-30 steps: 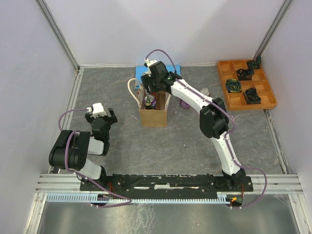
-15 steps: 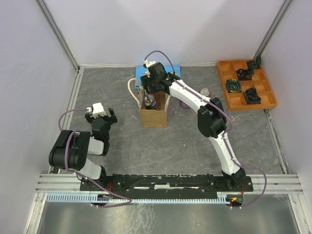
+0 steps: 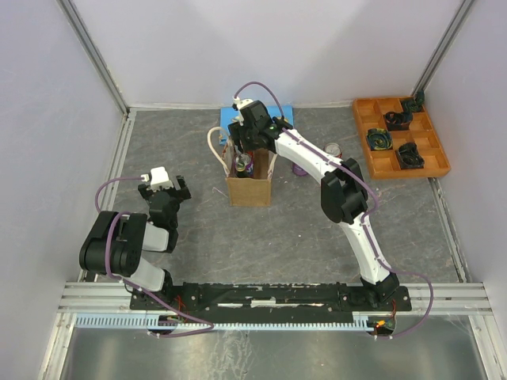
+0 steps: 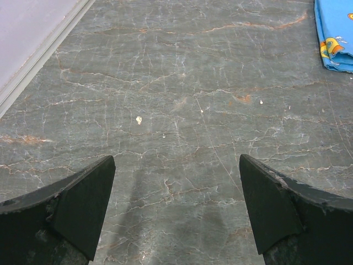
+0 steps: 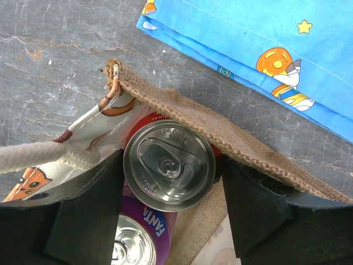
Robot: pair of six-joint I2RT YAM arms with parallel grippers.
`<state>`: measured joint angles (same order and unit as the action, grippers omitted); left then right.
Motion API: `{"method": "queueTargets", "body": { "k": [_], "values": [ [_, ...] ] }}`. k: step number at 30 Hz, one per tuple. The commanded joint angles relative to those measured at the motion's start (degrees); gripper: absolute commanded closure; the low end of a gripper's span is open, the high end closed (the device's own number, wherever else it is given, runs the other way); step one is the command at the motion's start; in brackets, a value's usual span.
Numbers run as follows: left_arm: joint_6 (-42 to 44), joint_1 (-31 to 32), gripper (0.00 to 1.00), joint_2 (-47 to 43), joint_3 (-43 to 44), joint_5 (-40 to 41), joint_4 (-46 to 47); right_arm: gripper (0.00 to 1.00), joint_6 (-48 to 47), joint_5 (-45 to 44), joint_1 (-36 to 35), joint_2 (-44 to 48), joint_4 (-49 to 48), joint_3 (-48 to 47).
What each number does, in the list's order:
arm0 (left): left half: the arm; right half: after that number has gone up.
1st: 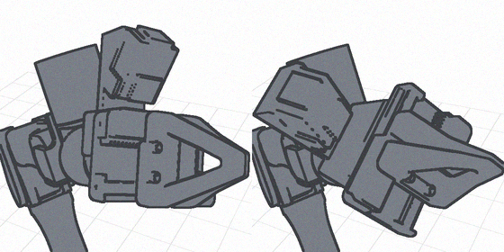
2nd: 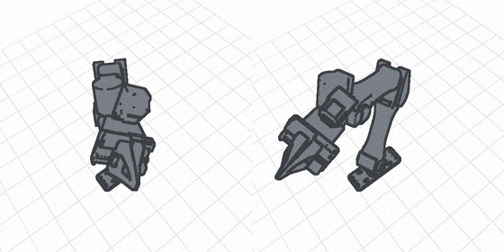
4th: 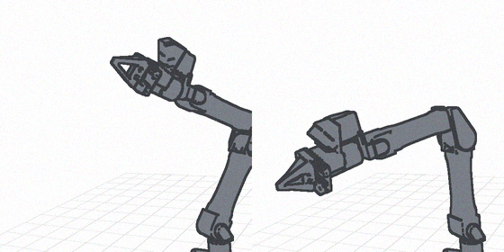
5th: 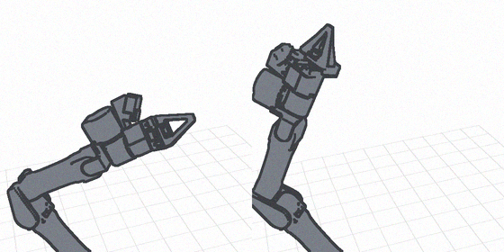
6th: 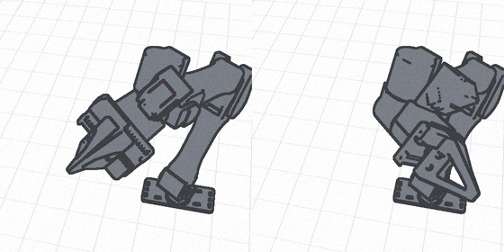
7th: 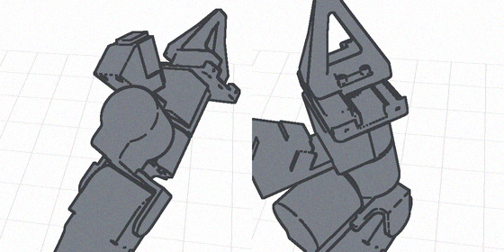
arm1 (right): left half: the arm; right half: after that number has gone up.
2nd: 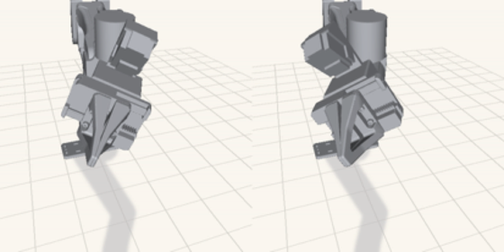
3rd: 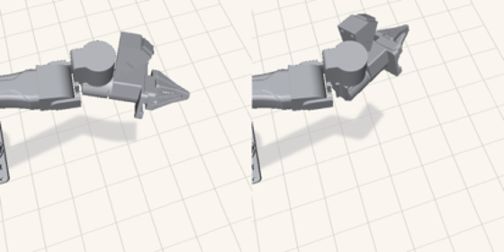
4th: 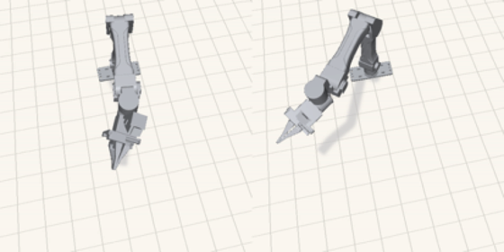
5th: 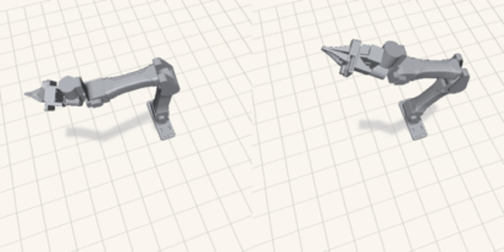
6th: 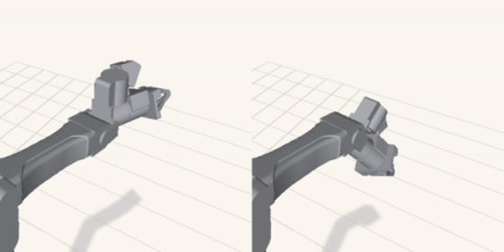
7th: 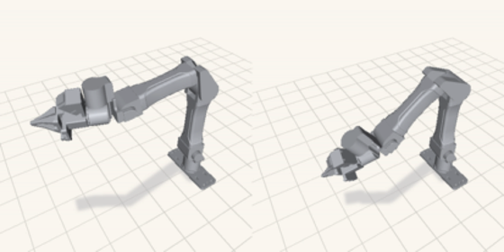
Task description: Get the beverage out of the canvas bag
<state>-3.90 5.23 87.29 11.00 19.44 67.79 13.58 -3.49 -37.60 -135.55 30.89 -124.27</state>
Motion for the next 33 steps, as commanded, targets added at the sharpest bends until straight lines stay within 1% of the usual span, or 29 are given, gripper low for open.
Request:
{"method": "queueTargets", "body": {
  "k": [1, 8, 15, 25, 28, 33],
  "values": [
    [2.05, 0.1, 0.01, -0.01, 1.21, 1.13, 2.63, 1.0, -1.78, 0.58, 0.12, 0.09, -0.52, -0.74],
    [2.05, 0.04, 0.01, 0.05, 1.21, 1.15, 2.65, 1.0, -2.98, 1.02, 0.1, 5.68, -5.1, -0.52],
    [2.04, 0.07, 0.01, 0.01, 1.21, 1.18, 2.65, 1.0, -3.81, 1.32, 0.11, 9.64, -6.33, -1.55],
    [2.05, 0.11, 0.01, 0.04, 1.21, 1.18, 2.7, 1.0, -3.36, 3.83, 0.14, 18.19, -10.43, 1.2],
    [2.04, 0.04, 0.01, -0.01, 1.21, 1.2, 2.63, 1.0, -4.58, 2.95, 0.12, 21.18, -11.52, 2.01],
    [2.06, 0.05, 0.01, 0.01, 1.21, 1.16, 2.69, 1.0, -7.88, -1.12, 0.14, 27.31, -13.33, 4.91]
  ]
}}
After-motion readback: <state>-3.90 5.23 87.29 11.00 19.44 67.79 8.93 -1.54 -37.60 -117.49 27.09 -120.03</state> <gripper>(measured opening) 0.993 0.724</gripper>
